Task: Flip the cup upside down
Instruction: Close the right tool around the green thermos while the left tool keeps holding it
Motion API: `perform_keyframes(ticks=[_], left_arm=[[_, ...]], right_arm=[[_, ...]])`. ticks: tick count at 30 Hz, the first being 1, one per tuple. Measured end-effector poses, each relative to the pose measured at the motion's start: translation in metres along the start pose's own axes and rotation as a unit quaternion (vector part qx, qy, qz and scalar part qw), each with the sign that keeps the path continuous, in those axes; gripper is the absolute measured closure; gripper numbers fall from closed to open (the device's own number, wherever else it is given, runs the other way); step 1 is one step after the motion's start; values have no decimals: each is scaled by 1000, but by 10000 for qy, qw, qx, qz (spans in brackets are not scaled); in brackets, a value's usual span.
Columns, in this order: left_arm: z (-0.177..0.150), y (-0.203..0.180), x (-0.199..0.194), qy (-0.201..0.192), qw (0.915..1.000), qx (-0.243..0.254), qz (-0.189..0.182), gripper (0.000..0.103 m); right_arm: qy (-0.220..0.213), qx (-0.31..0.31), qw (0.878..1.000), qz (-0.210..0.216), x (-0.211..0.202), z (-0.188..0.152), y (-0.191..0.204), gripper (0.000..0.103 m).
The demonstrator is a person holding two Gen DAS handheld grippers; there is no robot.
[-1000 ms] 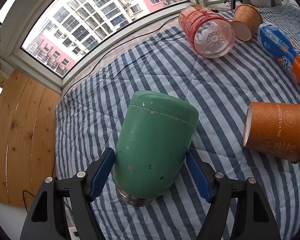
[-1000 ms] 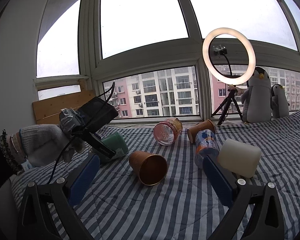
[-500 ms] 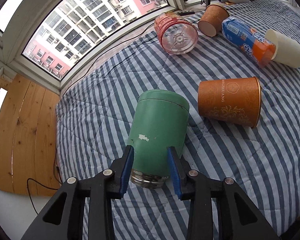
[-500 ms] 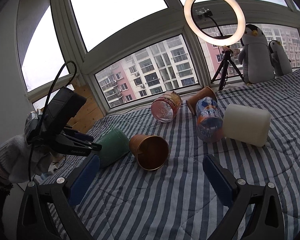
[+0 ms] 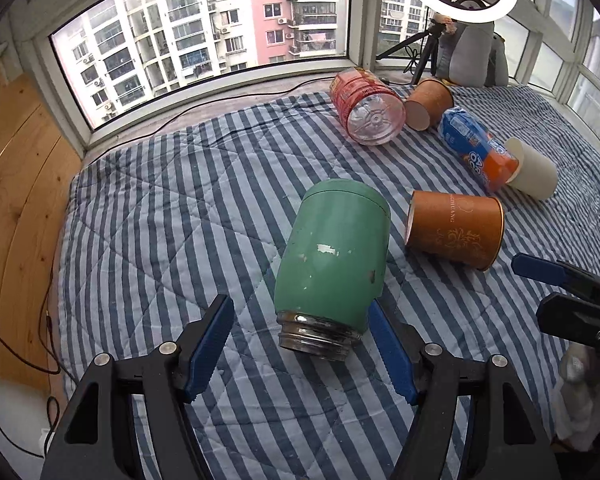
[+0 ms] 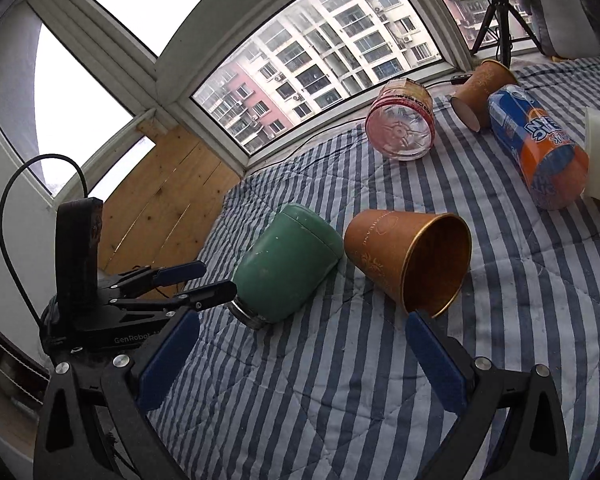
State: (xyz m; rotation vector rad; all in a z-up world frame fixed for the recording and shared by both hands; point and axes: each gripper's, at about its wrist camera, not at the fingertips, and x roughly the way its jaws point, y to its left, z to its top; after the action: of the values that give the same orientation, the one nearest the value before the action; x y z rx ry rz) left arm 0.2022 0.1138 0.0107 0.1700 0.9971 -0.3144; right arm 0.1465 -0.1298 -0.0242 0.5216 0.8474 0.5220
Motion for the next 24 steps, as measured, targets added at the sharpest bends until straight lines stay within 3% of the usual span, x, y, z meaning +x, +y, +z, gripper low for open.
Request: perform_keyframes(ticks=[6, 12, 24], left_arm=[[6, 26, 11, -131, 9982, -250, -535, 30], [13, 26, 22, -177, 9950, -201, -960, 30], [15, 3, 38, 2, 9949, 176, -994, 39]], right_arm=[[284, 497, 9983, 122, 44, 9, 11, 5], [363, 986, 9944, 45, 72, 24, 8, 13], [670, 1320, 9888, -175, 121, 45, -5, 13]])
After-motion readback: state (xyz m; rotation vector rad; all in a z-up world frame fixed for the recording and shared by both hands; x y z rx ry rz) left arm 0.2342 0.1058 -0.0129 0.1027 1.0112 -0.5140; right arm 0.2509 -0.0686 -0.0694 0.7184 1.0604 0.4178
